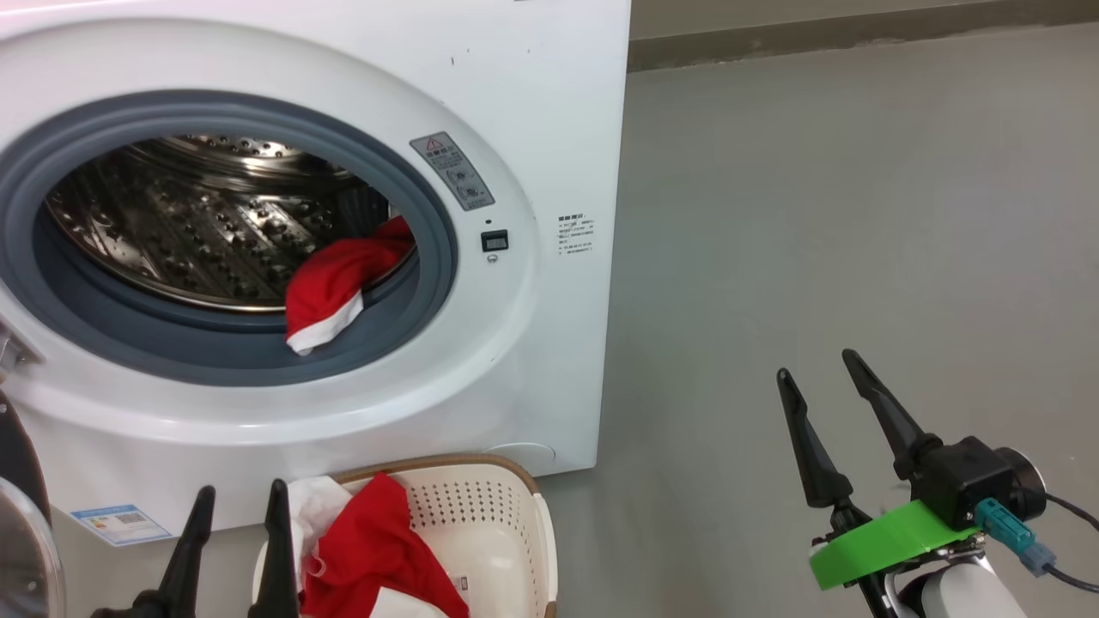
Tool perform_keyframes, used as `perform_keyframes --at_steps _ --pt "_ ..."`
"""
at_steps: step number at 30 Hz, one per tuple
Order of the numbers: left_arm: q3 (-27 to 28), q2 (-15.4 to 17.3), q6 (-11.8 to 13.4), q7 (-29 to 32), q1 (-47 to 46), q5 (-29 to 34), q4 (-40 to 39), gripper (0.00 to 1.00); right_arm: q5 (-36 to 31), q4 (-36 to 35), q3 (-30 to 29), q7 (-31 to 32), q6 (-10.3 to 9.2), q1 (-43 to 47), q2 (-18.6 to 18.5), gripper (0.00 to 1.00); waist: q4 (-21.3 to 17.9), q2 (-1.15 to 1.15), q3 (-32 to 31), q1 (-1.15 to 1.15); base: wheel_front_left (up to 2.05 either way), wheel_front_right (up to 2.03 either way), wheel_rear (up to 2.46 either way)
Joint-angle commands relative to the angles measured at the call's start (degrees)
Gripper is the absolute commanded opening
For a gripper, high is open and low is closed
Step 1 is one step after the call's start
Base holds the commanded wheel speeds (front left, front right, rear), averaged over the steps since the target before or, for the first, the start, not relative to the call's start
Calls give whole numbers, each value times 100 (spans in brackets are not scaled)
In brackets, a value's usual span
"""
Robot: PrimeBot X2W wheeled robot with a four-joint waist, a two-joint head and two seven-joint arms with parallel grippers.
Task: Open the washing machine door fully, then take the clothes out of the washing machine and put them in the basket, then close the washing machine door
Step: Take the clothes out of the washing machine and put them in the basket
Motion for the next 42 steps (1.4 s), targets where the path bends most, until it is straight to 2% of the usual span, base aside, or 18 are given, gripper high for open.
perform_keyframes --at_steps 1,18,26,32,42 --pt "179 60 60 5 -23 -16 -186 100 -50 -163 99 -37 36 23 6 100 -9 0 -47 0 0 0 0" --pt "56 70 88 52 9 -61 -217 100 -62 -205 133 -37 36 66 6 100 101 0 31 0 0 0 0" --pt "64 83 193 139 -160 -59 -204 100 -51 -204 176 -37 36 -27 6 100 110 0 255 0 0 0 0" --pt "102 121 188 149 -520 -139 -111 100 -52 -240 209 -37 36 -154 6 100 122 0 532 0 0 0 0" --pt "47 258 -37 78 -1552 -254 342 100 -123 -377 192 -37 36 -388 6 100 233 0 1205 0 0 0 0"
